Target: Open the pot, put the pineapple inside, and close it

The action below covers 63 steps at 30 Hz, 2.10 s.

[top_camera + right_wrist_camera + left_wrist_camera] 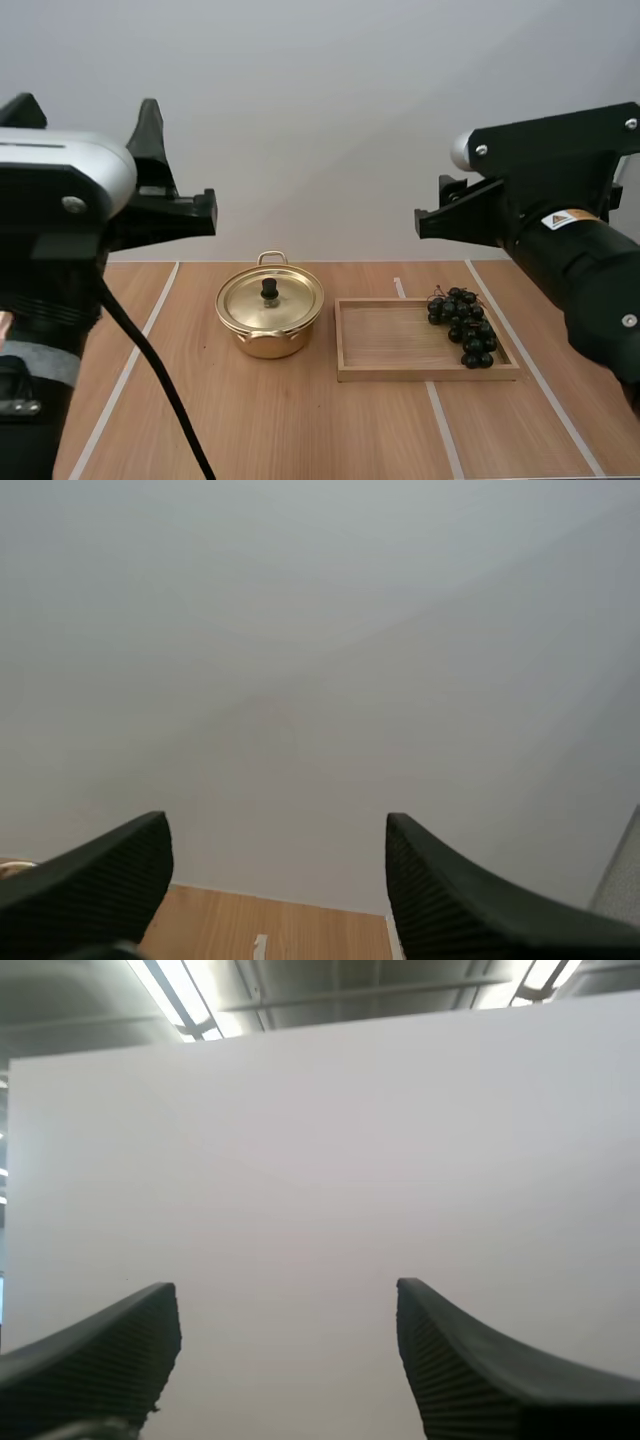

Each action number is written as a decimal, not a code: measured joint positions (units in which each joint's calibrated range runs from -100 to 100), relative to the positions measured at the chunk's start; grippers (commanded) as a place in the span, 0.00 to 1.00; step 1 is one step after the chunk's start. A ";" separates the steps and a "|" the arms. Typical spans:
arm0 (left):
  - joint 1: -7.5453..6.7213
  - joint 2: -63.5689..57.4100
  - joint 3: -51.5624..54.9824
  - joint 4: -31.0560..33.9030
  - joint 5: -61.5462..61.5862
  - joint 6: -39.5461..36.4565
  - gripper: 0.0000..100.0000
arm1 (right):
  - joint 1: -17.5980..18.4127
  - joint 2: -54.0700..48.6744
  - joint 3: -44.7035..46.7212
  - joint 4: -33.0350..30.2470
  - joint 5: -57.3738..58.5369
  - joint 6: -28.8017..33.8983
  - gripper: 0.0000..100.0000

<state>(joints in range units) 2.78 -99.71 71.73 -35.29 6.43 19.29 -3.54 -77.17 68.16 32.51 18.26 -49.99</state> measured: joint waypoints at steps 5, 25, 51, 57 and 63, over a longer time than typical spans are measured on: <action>-0.48 -0.10 6.46 1.11 -4.08 0.00 1.00 | 0.54 -3.43 3.65 0.94 0.71 -0.90 1.00; -4.13 0.01 27.50 -1.49 -24.81 3.37 1.00 | 0.67 -16.72 7.51 1.10 13.34 -5.91 1.00; -3.52 0.01 28.27 -3.02 -1.85 0.65 1.00 | 0.67 -17.60 17.00 -3.38 23.10 0.47 1.00; -2.57 0.01 28.27 -3.02 -1.49 -1.52 1.00 | 0.67 -17.60 17.00 -3.38 23.10 1.51 1.00; -2.40 0.01 28.27 -3.02 -1.49 -2.17 1.00 | 0.67 -17.60 17.00 -3.04 23.10 1.73 1.00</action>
<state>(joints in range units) 0.38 -99.70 100.00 -38.30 4.94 17.11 -2.88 -94.76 85.16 29.47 41.36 -48.26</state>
